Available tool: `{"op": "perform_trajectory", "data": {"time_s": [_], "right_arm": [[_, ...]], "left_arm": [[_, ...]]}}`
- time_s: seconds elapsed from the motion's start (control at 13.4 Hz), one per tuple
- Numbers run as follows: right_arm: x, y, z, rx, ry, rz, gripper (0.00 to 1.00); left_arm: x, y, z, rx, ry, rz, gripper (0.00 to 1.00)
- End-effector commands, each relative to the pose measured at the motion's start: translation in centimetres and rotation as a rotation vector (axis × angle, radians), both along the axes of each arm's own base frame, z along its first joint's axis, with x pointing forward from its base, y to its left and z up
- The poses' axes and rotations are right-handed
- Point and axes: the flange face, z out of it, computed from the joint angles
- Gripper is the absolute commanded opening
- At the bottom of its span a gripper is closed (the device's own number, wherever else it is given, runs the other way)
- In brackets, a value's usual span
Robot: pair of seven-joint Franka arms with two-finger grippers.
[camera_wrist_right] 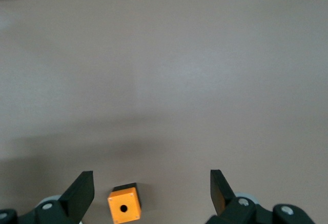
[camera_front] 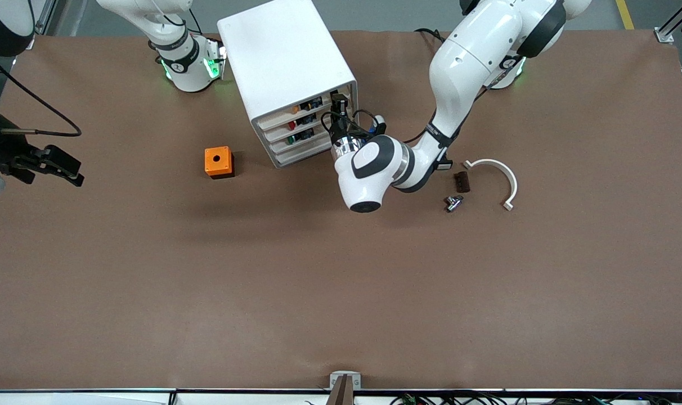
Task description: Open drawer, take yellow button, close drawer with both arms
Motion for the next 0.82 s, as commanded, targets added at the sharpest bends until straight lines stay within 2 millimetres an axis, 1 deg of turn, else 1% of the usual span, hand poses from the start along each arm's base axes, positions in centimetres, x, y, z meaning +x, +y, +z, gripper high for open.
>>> {"op": "perform_trajectory", "data": {"time_s": [0.0, 0.07, 0.22, 0.45, 0.6, 0.67, 0.75], "right_arm": [[-0.3, 1.8, 0.5, -0.003, -0.002, -0.06, 1.0], [-0.4, 2.3, 0.6, 0.002, -0.002, -0.073, 1.0], [-0.5, 3.8, 0.8, 0.015, -0.005, -0.169, 1.0], [-0.9, 6.4, 0.7, 0.032, -0.002, -0.278, 1.0], [-1.4, 8.3, 0.4, 0.036, 0.028, -0.336, 1.0], [-1.7, 9.4, 0.3, 0.03, 0.04, -0.324, 1.0], [-1.7, 10.6, -0.3, 0.028, 0.049, -0.304, 1.0]], "left_arm": [[-0.2, -0.4, 0.2, -0.005, 0.025, 0.003, 0.1], [0.0, -0.4, 0.2, -0.009, 0.029, 0.012, 0.08], [0.4, -0.2, 0.3, -0.009, 0.029, 0.028, 0.06], [0.8, 0.1, 0.1, -0.006, 0.022, 0.033, 0.06], [1.5, 0.6, 0.1, -0.006, 0.02, 0.049, 0.08], [2.4, 1.2, 0.1, -0.008, 0.017, 0.069, 0.08], [3.4, 2.0, -0.1, -0.003, 0.008, 0.097, 0.1]]}}
